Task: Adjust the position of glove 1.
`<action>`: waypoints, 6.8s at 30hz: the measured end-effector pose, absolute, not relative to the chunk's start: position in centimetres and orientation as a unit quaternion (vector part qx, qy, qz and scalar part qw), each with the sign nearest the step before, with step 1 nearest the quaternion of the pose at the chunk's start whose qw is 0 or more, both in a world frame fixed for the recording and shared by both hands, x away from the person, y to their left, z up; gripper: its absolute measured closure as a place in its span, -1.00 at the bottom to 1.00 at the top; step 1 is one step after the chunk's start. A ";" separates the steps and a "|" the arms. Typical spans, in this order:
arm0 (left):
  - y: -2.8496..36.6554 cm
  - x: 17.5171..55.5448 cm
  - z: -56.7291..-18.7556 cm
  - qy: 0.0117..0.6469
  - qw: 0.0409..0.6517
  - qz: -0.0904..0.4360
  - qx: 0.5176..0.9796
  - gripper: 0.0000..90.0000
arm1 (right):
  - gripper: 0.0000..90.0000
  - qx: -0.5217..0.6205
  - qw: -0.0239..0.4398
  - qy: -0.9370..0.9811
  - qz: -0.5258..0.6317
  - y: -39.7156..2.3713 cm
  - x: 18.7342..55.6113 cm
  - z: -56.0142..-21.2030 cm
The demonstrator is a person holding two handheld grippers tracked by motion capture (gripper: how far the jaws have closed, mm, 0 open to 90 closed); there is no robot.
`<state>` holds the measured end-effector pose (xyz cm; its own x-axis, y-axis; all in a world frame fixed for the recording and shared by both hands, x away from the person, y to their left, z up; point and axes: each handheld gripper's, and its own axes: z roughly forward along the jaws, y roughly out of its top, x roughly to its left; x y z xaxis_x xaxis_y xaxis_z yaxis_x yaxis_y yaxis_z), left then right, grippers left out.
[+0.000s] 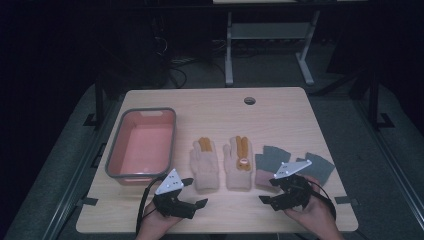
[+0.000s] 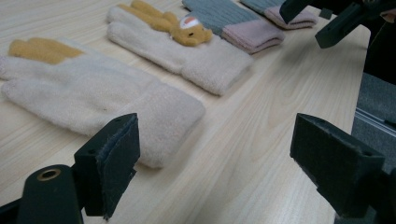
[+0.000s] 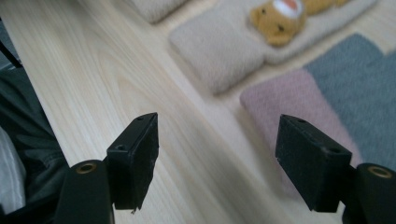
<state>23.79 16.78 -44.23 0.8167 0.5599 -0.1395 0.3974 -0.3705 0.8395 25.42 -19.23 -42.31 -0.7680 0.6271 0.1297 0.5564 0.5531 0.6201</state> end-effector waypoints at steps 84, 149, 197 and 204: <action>16.6 23.8 -44.2 0.293 0.488 0.088 0.817 -0.64 | 0.00 0.328 0.021 0.923 0.200 -11.2 37.9 -43.2; 17.1 23.9 -43.9 0.300 0.491 0.093 0.813 -0.64 | 0.42 0.301 0.046 0.934 0.189 -10.3 37.6 -38.9; 18.0 24.0 -43.6 0.318 0.502 0.093 0.799 -0.64 | 0.41 0.208 0.035 0.953 0.216 -1.6 38.0 -36.0; 18.1 24.0 -43.6 0.321 0.503 0.095 0.797 -0.65 | 0.41 0.207 0.031 0.954 0.213 -1.0 38.5 -36.8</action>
<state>23.99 18.09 -43.59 0.7758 0.6074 -0.1708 0.4153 -0.2878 0.8629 38.46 -1.05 -36.81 -0.9128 0.4074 0.0294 0.3811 0.8236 0.4200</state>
